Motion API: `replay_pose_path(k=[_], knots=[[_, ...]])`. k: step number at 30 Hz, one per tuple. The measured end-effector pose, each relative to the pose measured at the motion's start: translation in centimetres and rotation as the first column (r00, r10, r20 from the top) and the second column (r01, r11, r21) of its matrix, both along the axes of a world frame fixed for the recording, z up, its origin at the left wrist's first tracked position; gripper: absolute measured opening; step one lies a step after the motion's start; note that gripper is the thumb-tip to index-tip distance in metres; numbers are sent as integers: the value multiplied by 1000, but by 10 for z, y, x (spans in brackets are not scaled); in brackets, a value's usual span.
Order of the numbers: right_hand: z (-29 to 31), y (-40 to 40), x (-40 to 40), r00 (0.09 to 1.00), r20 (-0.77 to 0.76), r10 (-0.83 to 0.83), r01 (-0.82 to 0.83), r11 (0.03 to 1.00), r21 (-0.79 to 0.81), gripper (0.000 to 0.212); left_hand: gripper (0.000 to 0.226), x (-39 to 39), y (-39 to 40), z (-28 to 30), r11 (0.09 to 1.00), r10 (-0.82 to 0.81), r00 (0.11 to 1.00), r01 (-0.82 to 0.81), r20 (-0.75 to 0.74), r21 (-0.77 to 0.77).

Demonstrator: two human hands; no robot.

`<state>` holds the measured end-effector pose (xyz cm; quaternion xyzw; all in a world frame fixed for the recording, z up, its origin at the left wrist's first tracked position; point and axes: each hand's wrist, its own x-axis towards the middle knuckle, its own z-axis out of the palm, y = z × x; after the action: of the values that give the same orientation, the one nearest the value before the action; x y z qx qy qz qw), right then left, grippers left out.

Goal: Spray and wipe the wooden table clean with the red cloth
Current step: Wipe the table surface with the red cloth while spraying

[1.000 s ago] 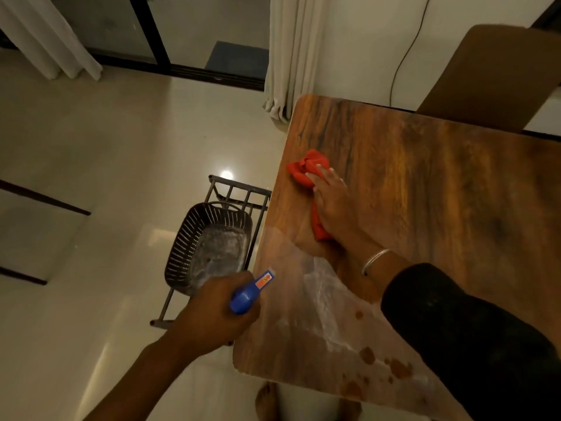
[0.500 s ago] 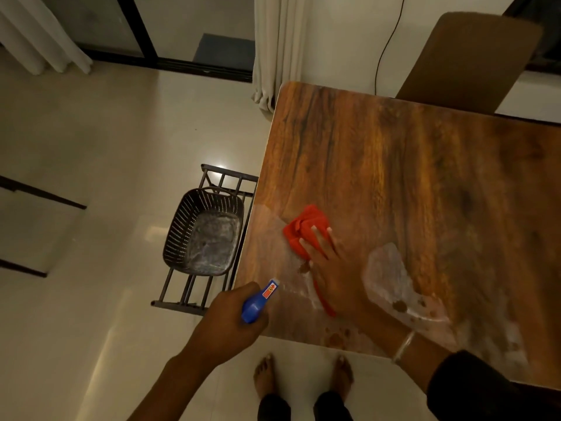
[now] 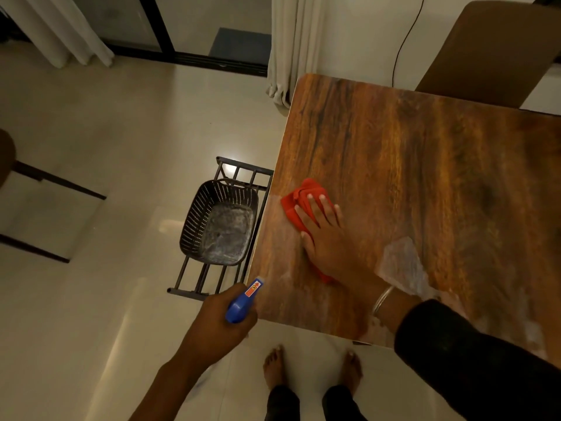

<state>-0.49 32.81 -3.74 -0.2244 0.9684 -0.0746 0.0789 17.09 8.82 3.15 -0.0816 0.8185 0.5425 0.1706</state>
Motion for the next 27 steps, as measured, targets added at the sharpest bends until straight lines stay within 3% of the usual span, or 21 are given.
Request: replay_pose_path(k=[4, 6, 9, 11, 14, 18, 22, 27], knots=[[-9, -10, 79, 976, -52, 211, -214, 976, -49, 61, 16, -8, -9, -2, 997, 73, 997, -73, 3, -2], [-15, -16, 127, 929, -73, 362, -366, 929, -53, 63, 13, -13, -12, -1, 994, 103, 994, -102, -23, 28], [-18, -16, 149, 890, -58, 452, -454, 890, -42, 60, 8, -16, -15, -2, 993, 97, 995, -94, -33, 77], [-13, -18, 119, 910, -31, 412, -413, 910, -24, 57, 7, -16, -18, -4, 994, 65, 998, -63, -23, 88], [-7, -36, 36, 983, 19, 181, -181, 983, -13, 59, 9, -12, -24, -11, 999, 9, 1000, -8, -23, 39], [-1, -61, -63, 996, 61, -59, 60, 998, -14, 61, 8, -2, -32, -16, 1000, -8, 999, 9, -33, 28], [-3, -66, -54, 999, 11, -34, 34, 999, 11, 58, 9, 3, -38, -12, 998, 53, 998, -52, -28, 35], [-11, -58, 79, 979, 31, 203, -205, 978, 41, 58, 8, -2, -43, -5, 988, 154, 986, -152, -58, 38]])
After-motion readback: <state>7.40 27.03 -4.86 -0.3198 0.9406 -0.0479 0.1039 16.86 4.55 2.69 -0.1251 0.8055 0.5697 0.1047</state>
